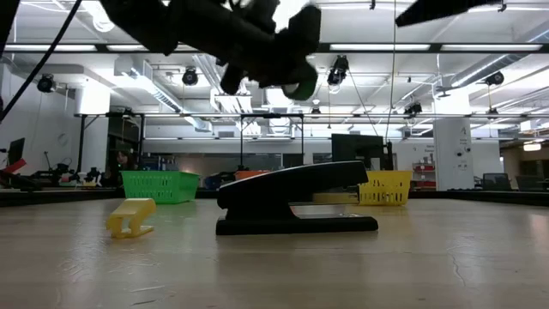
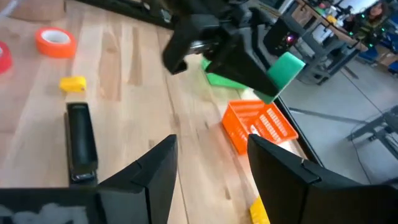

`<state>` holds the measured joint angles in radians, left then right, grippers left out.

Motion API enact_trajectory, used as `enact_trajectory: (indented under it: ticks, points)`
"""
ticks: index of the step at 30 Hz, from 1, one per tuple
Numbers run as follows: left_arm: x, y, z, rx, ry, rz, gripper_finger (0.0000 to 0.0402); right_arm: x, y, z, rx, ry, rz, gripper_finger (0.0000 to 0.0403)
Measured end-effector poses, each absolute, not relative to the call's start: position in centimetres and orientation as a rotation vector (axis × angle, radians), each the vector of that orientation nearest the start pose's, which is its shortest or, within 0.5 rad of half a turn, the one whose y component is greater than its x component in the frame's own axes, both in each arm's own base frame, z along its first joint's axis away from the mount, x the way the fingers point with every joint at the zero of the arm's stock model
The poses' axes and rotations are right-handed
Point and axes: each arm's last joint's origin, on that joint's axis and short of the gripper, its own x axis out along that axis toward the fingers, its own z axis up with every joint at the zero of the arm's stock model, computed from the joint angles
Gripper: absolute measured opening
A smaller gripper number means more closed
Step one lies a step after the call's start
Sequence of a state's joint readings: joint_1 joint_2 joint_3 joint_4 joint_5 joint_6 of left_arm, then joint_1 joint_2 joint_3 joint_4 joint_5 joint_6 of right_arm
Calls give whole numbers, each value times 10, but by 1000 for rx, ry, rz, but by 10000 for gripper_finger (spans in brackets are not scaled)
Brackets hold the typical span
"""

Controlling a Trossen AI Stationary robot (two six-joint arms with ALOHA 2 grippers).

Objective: Pick and place Stapler, Stapler remover, tape
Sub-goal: Put the green tape into the orange bin

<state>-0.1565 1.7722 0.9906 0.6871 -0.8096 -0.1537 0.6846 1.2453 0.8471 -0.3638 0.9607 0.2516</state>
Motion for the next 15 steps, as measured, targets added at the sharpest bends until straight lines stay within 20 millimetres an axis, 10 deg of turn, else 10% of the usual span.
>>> enact_trajectory:
  ticks: [15]
  points:
    - [364,90,227,-359,512,779,60,201,134,240,-326,506,-329,161]
